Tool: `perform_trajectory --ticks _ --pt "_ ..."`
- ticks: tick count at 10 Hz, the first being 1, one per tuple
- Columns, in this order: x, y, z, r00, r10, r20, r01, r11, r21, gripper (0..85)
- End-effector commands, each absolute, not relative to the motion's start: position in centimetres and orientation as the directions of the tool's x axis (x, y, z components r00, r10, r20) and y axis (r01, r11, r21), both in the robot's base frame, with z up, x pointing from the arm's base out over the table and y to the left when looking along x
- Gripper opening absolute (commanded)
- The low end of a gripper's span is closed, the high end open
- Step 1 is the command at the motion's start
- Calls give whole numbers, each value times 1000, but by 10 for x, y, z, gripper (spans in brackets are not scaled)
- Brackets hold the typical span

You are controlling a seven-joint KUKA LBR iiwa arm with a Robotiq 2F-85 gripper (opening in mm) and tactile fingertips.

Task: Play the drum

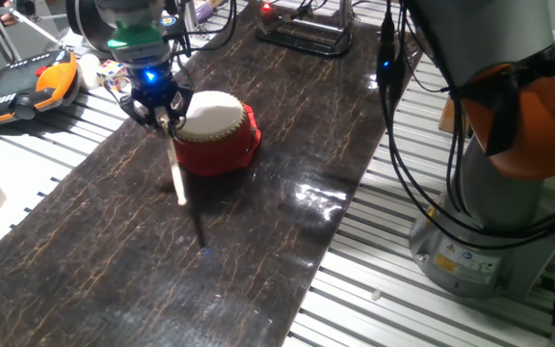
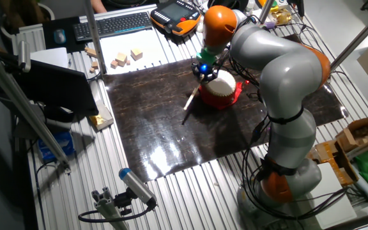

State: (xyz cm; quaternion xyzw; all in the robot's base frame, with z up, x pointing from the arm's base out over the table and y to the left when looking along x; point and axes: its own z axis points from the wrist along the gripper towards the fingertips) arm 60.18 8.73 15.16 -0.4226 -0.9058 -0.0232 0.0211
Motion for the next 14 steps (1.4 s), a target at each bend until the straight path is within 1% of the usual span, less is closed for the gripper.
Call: perform_trajectory --ticks 1,3,7,9,11,14 --pt "602 87 152 -532 846 50 847 531 19 153" --pt "602 87 152 -529 848 38 848 529 0 173" --pt "615 45 196 -560 828 22 826 560 -57 187" --pt "616 16 209 -586 810 12 808 586 -64 190" --pt "620 -10 215 -590 807 27 805 591 -52 190" --pt "623 -37 214 -581 814 13 813 581 -39 193"
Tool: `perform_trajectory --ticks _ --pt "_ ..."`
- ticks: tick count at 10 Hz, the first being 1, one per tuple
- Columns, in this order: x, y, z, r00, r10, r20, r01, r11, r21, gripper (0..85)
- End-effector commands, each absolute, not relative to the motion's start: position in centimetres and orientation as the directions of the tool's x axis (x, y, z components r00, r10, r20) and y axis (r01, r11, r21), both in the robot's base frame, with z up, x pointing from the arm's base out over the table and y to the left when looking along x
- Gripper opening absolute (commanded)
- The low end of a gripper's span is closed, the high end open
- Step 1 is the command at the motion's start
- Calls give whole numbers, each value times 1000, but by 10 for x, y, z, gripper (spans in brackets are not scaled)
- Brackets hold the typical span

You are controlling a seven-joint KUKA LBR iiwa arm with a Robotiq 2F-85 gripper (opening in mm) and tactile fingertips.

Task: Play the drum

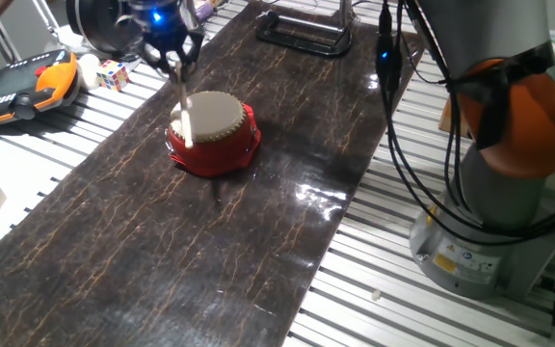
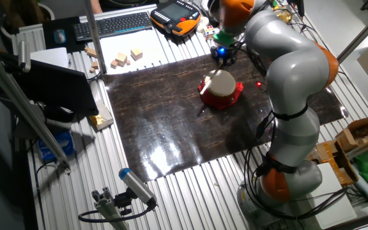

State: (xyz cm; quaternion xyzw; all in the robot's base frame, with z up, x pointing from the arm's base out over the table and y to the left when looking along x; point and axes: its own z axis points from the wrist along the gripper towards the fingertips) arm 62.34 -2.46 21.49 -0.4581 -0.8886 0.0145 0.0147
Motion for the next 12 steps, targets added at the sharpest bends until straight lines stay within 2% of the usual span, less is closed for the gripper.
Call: perform_trajectory --ticks 1,7,12 --pt "624 -50 215 -578 816 13 815 578 -39 193" --pt "632 -98 198 -586 810 15 810 586 3 203" --pt "636 -92 198 -578 815 44 816 577 18 200"
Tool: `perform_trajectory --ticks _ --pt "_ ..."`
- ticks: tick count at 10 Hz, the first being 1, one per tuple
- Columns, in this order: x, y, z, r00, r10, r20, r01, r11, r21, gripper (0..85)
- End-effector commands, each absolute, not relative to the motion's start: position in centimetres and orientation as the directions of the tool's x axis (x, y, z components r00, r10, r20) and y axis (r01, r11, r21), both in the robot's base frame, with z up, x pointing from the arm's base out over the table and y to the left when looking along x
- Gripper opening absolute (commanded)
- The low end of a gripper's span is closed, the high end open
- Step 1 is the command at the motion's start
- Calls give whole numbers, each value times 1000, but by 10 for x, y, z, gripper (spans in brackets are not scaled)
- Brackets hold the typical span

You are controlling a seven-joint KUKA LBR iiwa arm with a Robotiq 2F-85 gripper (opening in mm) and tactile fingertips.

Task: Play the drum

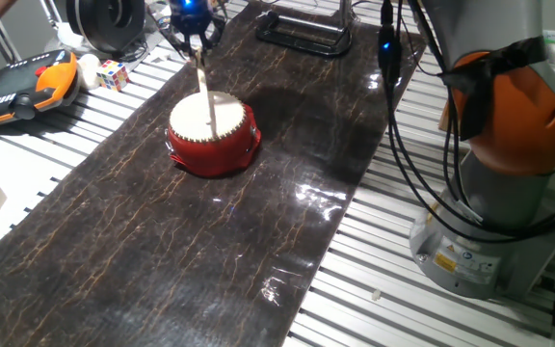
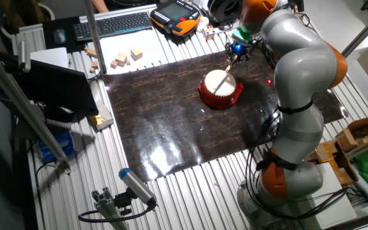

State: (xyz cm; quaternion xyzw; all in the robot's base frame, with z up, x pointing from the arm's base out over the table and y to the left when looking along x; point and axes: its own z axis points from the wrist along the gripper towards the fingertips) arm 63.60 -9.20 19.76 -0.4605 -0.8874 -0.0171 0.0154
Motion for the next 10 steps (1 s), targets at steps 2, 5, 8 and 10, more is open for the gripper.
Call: perform_trajectory --ticks 2,5,8,10 --pt "636 -92 198 -546 837 40 837 546 -10 200" --pt "636 -92 198 -512 858 -48 859 510 -48 203" --pt "636 -92 198 -496 866 -57 868 494 -48 213" --pt "636 -92 198 -500 863 -69 866 497 -55 210"
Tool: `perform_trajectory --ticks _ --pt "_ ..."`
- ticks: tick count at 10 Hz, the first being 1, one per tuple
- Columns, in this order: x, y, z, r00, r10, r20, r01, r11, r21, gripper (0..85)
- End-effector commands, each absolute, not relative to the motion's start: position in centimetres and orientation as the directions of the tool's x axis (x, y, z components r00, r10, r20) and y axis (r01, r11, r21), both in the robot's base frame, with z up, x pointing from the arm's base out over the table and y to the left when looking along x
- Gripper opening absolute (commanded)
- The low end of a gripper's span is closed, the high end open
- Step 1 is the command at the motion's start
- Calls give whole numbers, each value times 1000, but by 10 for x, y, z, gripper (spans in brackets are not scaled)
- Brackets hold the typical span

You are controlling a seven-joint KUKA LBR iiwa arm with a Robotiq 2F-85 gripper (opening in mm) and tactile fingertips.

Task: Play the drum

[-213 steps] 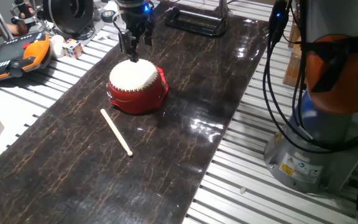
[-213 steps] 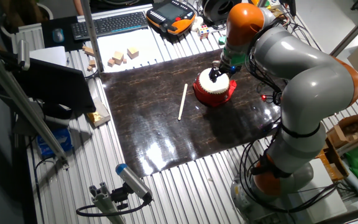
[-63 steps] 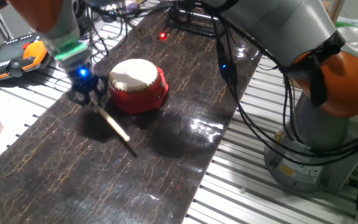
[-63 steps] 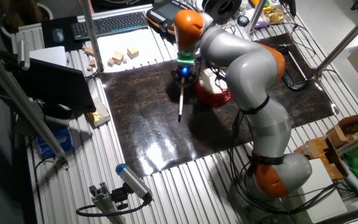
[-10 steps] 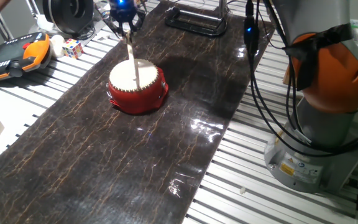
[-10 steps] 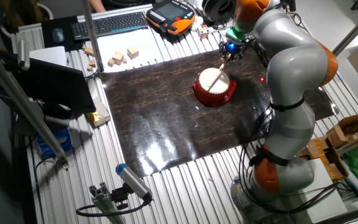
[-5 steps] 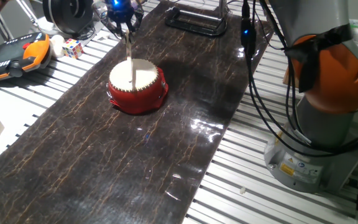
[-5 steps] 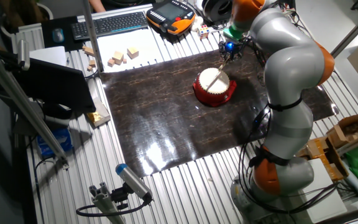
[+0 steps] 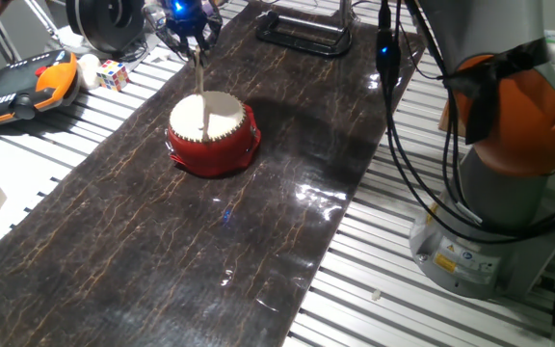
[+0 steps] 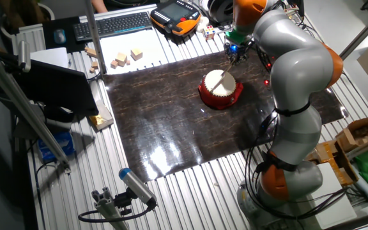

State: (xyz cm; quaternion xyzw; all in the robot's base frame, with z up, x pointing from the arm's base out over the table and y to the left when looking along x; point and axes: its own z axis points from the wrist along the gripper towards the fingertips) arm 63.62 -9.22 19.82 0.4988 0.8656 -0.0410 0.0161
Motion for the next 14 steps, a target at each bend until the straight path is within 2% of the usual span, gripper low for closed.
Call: perform_trajectory --ticks 1,5,7,14 --pt "636 -95 200 -505 860 -70 863 502 -56 210" --pt "636 -121 211 -518 850 -96 855 515 -61 213" --pt "637 -132 210 -526 846 -84 850 524 -53 213" --pt "652 -137 194 -481 861 -162 874 486 -9 217"
